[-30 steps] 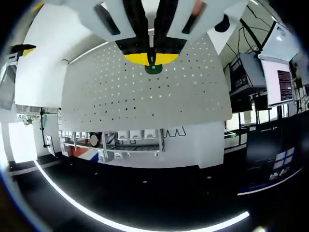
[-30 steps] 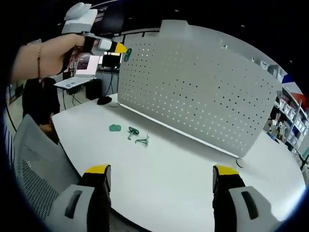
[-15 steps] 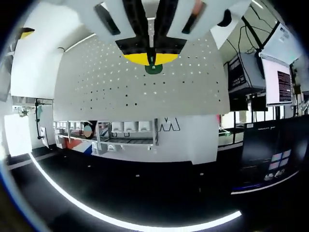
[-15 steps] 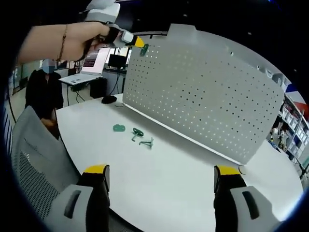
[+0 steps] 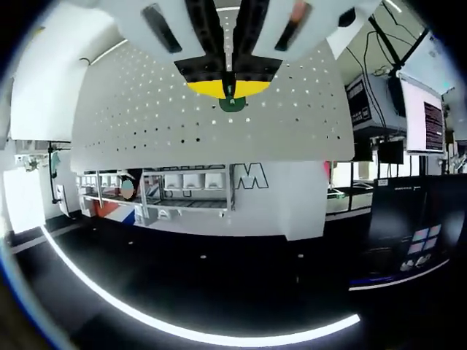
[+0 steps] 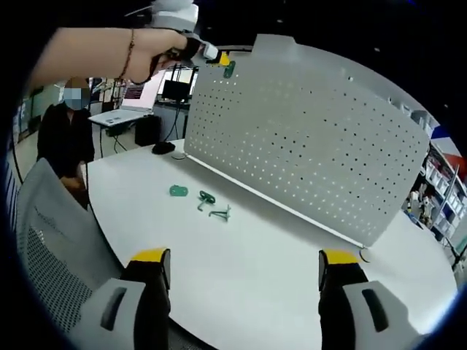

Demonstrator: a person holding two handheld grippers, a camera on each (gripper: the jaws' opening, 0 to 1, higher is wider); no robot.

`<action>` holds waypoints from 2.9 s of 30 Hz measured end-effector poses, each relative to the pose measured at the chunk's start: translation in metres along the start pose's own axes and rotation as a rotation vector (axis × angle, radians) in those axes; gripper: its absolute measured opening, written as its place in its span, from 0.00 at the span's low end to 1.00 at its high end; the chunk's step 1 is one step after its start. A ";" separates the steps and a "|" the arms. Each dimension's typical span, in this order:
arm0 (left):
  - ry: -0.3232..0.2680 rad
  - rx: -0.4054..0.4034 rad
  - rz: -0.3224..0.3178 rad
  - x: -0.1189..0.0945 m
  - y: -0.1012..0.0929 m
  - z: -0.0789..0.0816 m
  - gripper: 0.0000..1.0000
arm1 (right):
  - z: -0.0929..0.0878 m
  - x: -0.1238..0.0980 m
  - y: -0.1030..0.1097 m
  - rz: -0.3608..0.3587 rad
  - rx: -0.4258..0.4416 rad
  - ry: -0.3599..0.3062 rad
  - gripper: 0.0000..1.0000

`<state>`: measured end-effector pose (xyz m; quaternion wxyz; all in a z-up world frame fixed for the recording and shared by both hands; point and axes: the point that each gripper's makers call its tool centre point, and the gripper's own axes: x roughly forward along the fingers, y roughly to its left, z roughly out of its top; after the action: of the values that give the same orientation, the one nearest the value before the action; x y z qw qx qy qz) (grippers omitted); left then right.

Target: Insert the hook assembly into the mounting plate slot until the hook locks in place.

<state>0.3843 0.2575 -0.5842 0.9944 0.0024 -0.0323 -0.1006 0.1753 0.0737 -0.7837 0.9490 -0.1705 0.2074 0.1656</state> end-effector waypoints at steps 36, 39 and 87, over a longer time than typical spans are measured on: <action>-0.041 0.030 0.013 0.068 -0.003 0.016 0.01 | -0.013 0.004 -0.005 -0.014 0.024 0.061 0.76; -0.047 0.025 0.021 0.070 -0.002 0.016 0.01 | -0.014 0.004 -0.005 -0.014 0.023 0.064 0.75; -0.021 -0.011 0.053 0.088 0.000 0.003 0.01 | -0.015 0.004 -0.004 -0.009 0.011 0.074 0.70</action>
<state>0.4699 0.2395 -0.5758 0.9963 -0.0050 -0.0424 -0.0744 0.1750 0.0650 -0.7974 0.9424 -0.1720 0.2424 0.1535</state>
